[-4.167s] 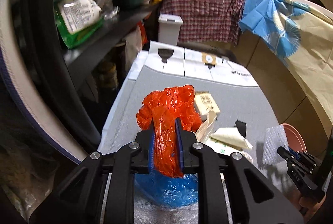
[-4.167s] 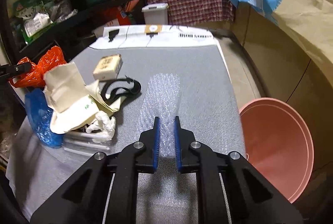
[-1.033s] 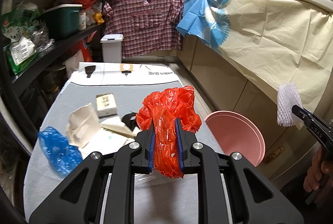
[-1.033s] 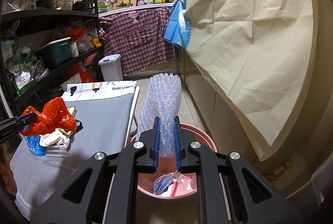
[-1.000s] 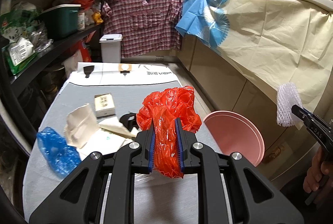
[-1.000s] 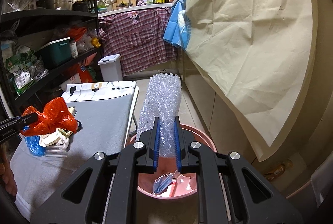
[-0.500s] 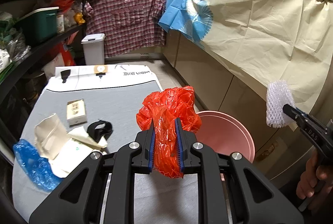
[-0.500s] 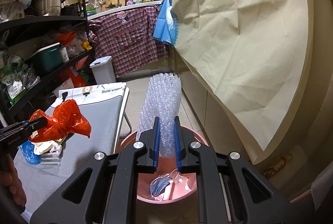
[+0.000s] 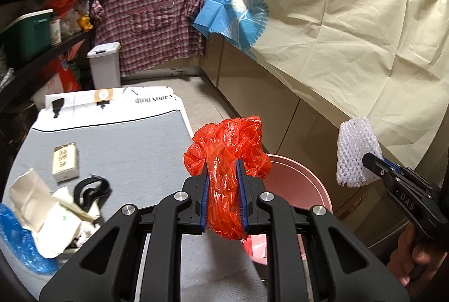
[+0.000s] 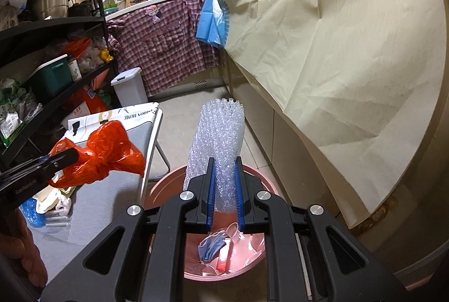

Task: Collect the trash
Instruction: 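Carry the red bag and bubble-wrap netting over the pink bin and release both, then grasp the blue plastic bag with the left tool while the right tool grasps the black cord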

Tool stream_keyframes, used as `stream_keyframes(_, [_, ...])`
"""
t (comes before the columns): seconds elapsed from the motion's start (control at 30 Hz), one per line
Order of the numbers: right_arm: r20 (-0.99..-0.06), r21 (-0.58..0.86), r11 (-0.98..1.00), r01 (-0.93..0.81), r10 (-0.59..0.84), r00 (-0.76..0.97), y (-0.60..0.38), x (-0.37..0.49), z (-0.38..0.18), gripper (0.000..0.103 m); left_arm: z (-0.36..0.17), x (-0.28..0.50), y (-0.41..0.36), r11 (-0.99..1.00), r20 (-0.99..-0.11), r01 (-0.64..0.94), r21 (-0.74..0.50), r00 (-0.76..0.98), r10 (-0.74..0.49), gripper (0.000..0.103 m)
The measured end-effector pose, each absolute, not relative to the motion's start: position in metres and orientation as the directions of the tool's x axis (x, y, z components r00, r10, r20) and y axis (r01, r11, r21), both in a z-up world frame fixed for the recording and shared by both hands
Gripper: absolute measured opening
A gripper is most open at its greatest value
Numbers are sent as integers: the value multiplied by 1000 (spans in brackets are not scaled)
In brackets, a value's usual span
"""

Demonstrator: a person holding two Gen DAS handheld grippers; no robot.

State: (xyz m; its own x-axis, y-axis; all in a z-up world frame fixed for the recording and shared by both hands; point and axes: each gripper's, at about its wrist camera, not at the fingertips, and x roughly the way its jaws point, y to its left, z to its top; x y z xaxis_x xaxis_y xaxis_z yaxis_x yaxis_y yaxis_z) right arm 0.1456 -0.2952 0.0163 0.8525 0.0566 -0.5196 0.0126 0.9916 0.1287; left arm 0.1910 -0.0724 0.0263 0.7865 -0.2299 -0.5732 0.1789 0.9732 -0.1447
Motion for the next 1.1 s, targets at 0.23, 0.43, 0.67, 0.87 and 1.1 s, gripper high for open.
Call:
stream_keyframes(0.23, [-536, 109, 994, 20, 42, 843, -293, 154, 10, 13, 10, 216, -87, 967, -597, 183, -179, 760, -255, 17])
stream_keyframes(0.43, [-555, 97, 995, 24, 34, 831, -291, 164, 5, 13, 0, 229, -102, 963, -613, 201, -178, 743, -268, 17])
stream_keyframes(0.67, [-571, 115, 993, 38, 34, 820, -295, 173, 1, 13, -12, 236, -109, 962, -635, 210, -175, 723, -273, 17])
stream_keyframes(0.87, [-617, 100, 992, 75, 3, 787, -296, 183, -9, 33, -19, 244, -114, 951, -668, 248, -186, 678, -308, 33])
stream_keyframes(1.1, [-615, 102, 992, 75, 4, 788, -296, 183, -10, 41, -17, 235, -105, 952, -657, 237, -193, 690, -305, 38])
